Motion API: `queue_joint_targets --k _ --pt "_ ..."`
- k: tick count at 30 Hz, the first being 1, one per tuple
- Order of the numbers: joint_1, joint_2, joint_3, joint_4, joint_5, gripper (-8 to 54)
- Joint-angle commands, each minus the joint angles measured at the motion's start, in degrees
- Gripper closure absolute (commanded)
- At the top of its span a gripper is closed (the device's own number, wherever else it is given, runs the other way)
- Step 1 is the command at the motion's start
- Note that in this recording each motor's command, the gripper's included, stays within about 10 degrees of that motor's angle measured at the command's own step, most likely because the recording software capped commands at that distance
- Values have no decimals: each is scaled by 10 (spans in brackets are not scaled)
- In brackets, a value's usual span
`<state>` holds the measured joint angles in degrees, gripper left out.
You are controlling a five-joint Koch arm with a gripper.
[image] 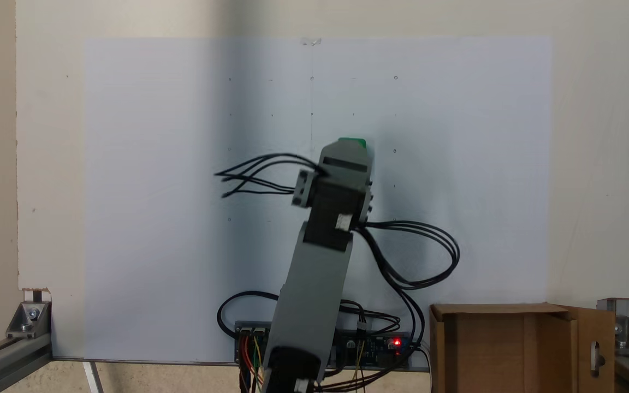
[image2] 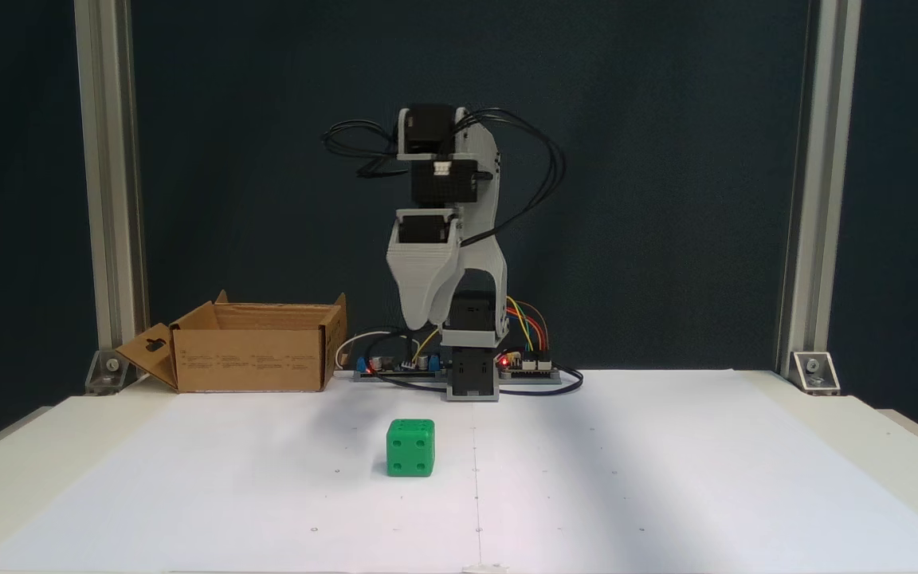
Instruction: Grasp a green dice and put it in the bin.
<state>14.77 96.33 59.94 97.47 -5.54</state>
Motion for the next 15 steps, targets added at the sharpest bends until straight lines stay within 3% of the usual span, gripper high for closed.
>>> queue_joint_targets --k 1,15 --pt "16 -2 -47 36 -65 19" --pt "37 -9 -52 26 -135 1"
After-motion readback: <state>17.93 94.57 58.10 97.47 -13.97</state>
